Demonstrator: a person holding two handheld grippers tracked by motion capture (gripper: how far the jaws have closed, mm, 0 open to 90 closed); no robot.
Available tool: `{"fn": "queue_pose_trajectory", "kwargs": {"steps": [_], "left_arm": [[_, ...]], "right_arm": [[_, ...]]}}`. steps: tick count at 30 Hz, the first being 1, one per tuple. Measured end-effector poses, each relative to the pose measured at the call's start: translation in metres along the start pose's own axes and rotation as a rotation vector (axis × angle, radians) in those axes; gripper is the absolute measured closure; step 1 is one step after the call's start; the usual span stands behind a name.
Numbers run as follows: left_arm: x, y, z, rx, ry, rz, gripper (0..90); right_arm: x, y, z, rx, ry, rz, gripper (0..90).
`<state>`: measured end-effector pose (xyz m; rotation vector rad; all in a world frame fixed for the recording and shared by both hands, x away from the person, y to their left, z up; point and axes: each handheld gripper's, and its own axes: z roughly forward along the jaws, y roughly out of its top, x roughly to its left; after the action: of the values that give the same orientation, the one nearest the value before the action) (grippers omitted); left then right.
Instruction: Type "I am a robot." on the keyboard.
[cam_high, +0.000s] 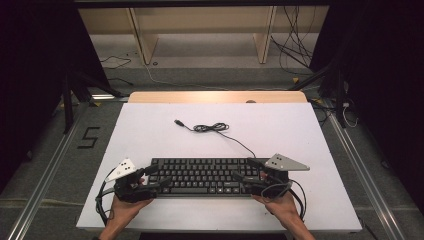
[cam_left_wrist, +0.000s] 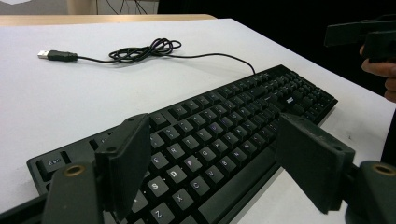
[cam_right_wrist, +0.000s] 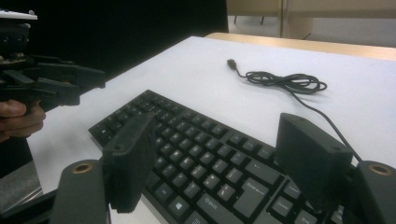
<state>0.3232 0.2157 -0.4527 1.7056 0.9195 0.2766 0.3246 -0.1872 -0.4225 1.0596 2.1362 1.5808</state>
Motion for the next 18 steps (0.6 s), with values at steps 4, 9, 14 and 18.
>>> {"fn": "queue_pose_trajectory", "kwargs": {"steps": [4,9,14,18], "left_arm": [[0.000,0.000,0.000,-0.001,-0.002,-0.001,26.4],[0.000,0.000,-0.001,0.002,-0.005,0.001,26.4],[0.000,0.000,-0.001,0.002,-0.009,0.000,26.3],[0.000,0.000,-0.001,0.002,-0.010,0.001,26.4]], "right_arm": [[0.000,-0.003,-0.005,0.001,-0.007,-0.009,29.1],[0.000,-0.006,-0.011,0.000,-0.018,-0.020,28.3],[-0.002,-0.010,-0.016,-0.006,-0.025,-0.017,27.6],[-0.004,-0.014,-0.021,-0.005,-0.037,-0.020,27.1]]}}
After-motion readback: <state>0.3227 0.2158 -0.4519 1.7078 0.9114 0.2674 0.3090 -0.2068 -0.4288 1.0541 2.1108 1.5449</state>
